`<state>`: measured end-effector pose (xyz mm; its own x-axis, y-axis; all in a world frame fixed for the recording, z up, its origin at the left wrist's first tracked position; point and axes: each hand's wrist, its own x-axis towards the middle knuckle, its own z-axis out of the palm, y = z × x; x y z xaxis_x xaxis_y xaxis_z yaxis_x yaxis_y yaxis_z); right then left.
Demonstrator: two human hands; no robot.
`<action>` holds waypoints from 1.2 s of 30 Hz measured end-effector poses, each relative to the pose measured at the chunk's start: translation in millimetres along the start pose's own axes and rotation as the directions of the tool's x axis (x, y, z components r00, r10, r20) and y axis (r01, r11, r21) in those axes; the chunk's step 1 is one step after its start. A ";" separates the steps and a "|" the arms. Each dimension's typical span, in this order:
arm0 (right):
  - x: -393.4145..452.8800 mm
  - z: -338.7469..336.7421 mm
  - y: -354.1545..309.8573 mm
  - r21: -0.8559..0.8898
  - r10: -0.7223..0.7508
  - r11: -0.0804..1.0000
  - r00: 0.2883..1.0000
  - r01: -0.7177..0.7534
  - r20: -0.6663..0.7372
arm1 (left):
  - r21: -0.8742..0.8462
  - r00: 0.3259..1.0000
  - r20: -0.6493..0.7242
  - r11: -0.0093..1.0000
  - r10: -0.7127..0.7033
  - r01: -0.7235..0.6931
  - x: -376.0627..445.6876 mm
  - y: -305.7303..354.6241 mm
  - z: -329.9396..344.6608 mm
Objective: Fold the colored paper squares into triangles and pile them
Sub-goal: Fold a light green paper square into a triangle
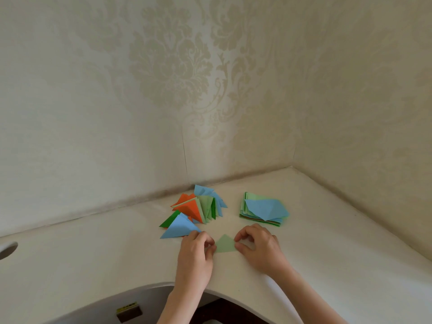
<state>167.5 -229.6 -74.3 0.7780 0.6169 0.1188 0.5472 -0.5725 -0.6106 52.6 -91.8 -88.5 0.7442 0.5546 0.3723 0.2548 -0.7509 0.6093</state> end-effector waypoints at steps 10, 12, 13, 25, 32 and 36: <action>-2.4 7.5 1.4 -0.018 -0.035 0.999 0.997 0.034 -0.070 | 0.151 0.998 -0.040 0.987 0.056 -0.049 -6.8 20.2 3.6; -3.0 7.5 0.9 -0.020 -0.045 0.999 0.996 0.043 -0.081 | 0.157 1.000 -0.004 0.988 0.001 -0.001 -3.6 26.2 5.1; -3.4 7.4 1.0 -0.025 -0.051 0.998 0.995 0.049 -0.082 | 0.157 1.000 0.011 0.987 -0.029 0.027 -1.4 26.6 6.1; -4.4 -7.3 15.5 0.061 -0.127 0.982 0.858 0.181 -0.498 | -0.085 0.998 -0.061 0.996 0.001 -0.007 5.0 -4.8 -5.1; 15.4 -23.0 36.2 -0.154 -0.050 0.988 0.878 -0.027 -0.476 | -0.043 0.979 -0.193 0.998 -0.063 0.055 23.4 -58.3 -41.9; 22.8 -23.6 36.9 -0.153 -0.045 0.988 0.868 -0.036 -0.494 | -0.021 0.976 -0.196 0.995 -0.096 0.094 34.0 -69.6 -49.1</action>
<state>212.7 -249.4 -75.6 0.8035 0.2941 0.5176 0.5595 -0.6702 -0.4876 29.9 -3.1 -83.8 0.5811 0.6835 0.4418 0.3102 -0.6879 0.6562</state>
